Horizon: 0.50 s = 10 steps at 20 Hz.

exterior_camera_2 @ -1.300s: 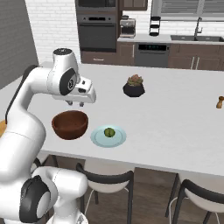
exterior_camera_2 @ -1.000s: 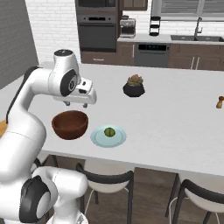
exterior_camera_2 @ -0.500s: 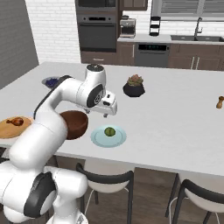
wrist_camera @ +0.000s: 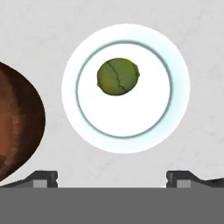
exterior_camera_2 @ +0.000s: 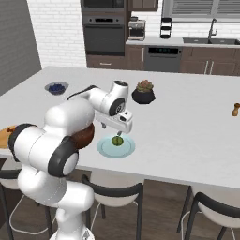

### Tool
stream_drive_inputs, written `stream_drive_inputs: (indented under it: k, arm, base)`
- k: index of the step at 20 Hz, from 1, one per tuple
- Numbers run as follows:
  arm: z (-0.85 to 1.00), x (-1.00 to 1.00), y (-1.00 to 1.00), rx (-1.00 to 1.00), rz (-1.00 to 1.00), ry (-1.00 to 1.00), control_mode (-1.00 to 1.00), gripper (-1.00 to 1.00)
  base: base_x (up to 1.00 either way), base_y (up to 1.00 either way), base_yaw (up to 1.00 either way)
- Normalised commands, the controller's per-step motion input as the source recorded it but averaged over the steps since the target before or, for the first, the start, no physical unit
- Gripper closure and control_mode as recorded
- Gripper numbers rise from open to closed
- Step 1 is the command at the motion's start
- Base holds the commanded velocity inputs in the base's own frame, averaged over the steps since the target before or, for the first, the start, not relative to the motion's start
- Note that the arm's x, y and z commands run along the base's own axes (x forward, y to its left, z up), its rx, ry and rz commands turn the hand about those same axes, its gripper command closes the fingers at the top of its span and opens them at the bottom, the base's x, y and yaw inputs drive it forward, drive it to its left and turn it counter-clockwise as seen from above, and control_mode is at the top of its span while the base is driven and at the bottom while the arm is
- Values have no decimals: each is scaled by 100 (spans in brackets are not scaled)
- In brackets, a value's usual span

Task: Pick the chicken drumstick and lime from their plates and place them in the bowl. Then put the bowl in the fridge.

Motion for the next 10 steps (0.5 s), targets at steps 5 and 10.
stream_drive_inputs:
  k: [5, 10]
  arm:
    - [-66, 12, -1, -5, -3, 6, -100, -100]
    - [-59, 34, 0, -3, -2, -9, -100, -100]
  base:
    - [0, 0, 0]
    - [0, 0, 0]
